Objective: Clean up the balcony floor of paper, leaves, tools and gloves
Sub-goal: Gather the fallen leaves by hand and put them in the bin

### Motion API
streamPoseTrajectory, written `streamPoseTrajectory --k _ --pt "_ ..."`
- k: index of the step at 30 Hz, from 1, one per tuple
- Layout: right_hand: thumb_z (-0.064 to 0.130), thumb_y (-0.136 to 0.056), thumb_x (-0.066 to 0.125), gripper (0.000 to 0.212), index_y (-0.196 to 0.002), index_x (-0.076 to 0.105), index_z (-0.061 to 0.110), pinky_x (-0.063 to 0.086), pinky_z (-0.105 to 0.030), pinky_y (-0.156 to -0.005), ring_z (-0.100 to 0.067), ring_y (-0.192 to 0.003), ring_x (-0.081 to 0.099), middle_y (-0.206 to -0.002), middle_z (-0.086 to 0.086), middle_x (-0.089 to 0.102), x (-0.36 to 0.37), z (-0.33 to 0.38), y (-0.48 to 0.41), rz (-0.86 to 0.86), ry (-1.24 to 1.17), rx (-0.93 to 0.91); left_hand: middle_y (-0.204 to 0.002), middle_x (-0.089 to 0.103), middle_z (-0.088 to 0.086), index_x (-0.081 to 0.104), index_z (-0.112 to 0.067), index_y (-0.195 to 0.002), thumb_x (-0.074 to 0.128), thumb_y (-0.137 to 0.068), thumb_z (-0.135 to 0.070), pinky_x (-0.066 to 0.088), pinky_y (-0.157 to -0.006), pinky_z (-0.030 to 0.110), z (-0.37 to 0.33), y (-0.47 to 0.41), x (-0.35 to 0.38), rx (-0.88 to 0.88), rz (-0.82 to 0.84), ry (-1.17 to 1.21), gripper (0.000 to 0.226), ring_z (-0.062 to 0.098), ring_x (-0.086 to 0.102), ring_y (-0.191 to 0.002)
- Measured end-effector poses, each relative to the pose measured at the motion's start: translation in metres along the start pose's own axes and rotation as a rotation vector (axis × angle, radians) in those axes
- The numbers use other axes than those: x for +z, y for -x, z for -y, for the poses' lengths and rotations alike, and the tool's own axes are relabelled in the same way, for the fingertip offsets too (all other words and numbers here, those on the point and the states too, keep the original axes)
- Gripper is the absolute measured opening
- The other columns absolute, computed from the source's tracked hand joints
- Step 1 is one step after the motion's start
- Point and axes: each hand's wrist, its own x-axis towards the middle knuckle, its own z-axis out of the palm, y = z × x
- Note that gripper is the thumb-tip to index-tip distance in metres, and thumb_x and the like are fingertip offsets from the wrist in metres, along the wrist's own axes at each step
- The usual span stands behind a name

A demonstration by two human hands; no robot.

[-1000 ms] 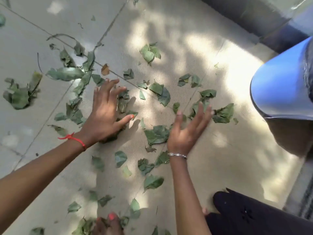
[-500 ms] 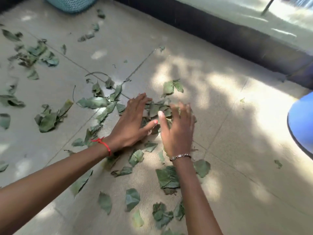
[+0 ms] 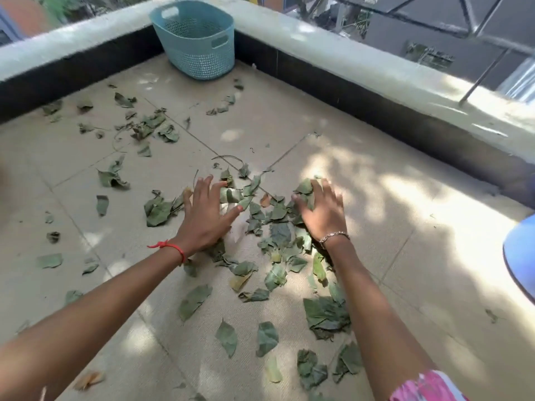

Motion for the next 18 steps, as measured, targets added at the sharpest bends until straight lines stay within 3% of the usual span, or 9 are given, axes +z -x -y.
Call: streamPoseTrajectory --k 3,5,7,10,12,14,16,18 --pt "0.062 -0.085 0.032 0.060 -0.130 0.039 0.023 0.033 -0.045 -0.108 -0.017 -0.119 0.047 -0.130 0.001 0.048 0.005 0.033 0.024 0.071 -0.171 -0.185 -0.157 0.010 0.008 0.024 -0.023 -0.144 0.016 -0.068 -0.076 -0.013 -0.113 0.045 0.006 0.003 -0.001 -0.010 0.066 0.021 0.093 0.021 0.002 -0.146" --pt "0.051 -0.089 0.044 0.050 -0.133 0.039 0.026 0.039 -0.040 -0.103 -0.013 -0.112 0.050 -0.129 0.003 0.050 0.008 0.050 0.040 0.188 -0.288 -0.282 -0.157 0.014 0.007 0.022 -0.023 -0.145 0.017 -0.068 -0.076 -0.007 -0.115 0.048 0.006 0.005 0.001 0.014 0.100 0.043 0.094 0.022 0.007 -0.146" --pt "0.046 -0.090 0.046 0.050 -0.135 0.035 0.025 0.045 -0.037 -0.097 -0.013 -0.107 0.051 -0.134 0.002 0.047 0.011 0.057 0.045 0.217 -0.434 -0.243 -0.155 0.020 0.006 0.022 -0.023 -0.145 0.019 -0.071 -0.075 -0.001 -0.117 0.050 0.007 0.006 0.002 0.047 0.102 0.080 0.091 0.021 0.014 -0.144" --pt "0.059 -0.088 0.033 0.063 -0.141 0.026 0.026 0.033 -0.045 -0.109 -0.016 -0.132 0.036 -0.150 0.004 0.029 0.018 0.053 0.033 0.081 -0.459 -0.144 -0.153 0.025 0.004 0.023 -0.021 -0.144 0.021 -0.074 -0.073 0.009 -0.117 0.051 0.009 0.004 0.004 0.062 0.063 0.118 0.088 0.020 0.021 -0.141" --pt "0.059 -0.091 0.027 0.068 -0.145 0.021 0.018 0.016 -0.042 -0.117 -0.016 -0.143 0.016 -0.154 -0.001 0.018 0.023 0.045 0.024 0.060 -0.287 -0.106 -0.152 0.026 0.003 0.023 -0.020 -0.144 0.022 -0.075 -0.072 0.010 -0.117 0.051 0.012 0.000 0.006 0.063 0.047 0.132 0.087 0.019 0.021 -0.141" --pt "0.059 -0.092 0.021 0.071 -0.147 0.016 0.014 0.003 -0.038 -0.119 -0.015 -0.144 0.006 -0.156 -0.002 0.012 0.025 0.046 0.020 0.109 -0.081 -0.172 -0.152 0.027 0.001 0.023 -0.021 -0.145 0.023 -0.076 -0.072 0.010 -0.117 0.050 0.014 -0.003 0.009 0.064 0.053 0.158 0.086 0.019 0.022 -0.141" --pt "0.057 -0.093 0.026 0.068 -0.146 0.020 0.015 0.008 -0.037 -0.118 -0.016 -0.142 0.018 -0.153 -0.004 0.023 0.022 0.053 0.019 0.222 -0.140 -0.277 -0.149 0.033 0.000 0.024 -0.027 -0.143 0.028 -0.078 -0.070 0.019 -0.116 0.048 0.013 -0.004 0.012 0.078 0.077 0.248 0.078 0.020 0.031 -0.136" --pt "0.046 -0.095 0.039 0.056 -0.142 0.031 0.016 0.034 -0.036 -0.107 -0.021 -0.123 0.048 -0.136 -0.009 0.049 0.015 0.062 0.020 0.276 -0.478 -0.280 -0.140 0.044 -0.001 0.029 -0.030 -0.139 0.036 -0.081 -0.066 0.038 -0.104 0.036 0.009 -0.004 0.014 0.110 0.080 0.363 0.069 0.018 0.045 -0.124"
